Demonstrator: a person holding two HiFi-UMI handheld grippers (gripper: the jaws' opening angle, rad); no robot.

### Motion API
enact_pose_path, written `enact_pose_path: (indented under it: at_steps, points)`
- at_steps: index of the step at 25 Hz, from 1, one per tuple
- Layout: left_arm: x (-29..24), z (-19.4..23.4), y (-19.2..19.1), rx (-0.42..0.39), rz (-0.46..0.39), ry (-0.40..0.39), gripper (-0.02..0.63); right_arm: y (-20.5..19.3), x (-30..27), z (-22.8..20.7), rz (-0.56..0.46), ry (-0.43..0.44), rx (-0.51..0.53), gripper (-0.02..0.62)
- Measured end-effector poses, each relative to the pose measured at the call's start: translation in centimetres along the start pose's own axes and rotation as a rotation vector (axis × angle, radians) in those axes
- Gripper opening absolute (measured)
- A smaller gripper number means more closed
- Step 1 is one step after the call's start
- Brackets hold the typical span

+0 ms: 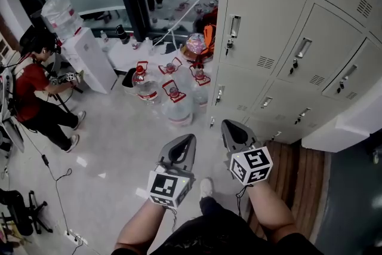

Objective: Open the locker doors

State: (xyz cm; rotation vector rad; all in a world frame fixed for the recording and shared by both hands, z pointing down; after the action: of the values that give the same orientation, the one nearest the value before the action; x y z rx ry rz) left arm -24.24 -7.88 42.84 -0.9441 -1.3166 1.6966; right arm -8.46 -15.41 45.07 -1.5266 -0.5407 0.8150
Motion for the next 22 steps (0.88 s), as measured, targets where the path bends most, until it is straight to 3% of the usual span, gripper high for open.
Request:
enact_pose_path:
  at_steps: [11, 22]
  points:
    - [-11.1, 3.1, 0.0, -0.010, -0.002, -0.033, 0.002, -2.3, -7.3, -7.6, 0.015, 0.014, -0.011, 0.000]
    - [-17.5, 4.8, -2.2, -0.028, 0.035, -0.078, 0.001, -6.0, -11.2, -12.1, -0.006, -0.036, -0.048, 0.028]
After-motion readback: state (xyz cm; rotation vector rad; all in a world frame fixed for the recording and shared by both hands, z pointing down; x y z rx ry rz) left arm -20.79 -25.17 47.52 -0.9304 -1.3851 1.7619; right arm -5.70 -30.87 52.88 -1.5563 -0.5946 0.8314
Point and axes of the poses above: the fingertips, and each gripper's own axes: x backward along the fingers, z to its left, y out of its top, the point moved 7 cm from there along x, backward along the fingers, and after that the axes turned 7 degrees about x, right-handed, at the moved point
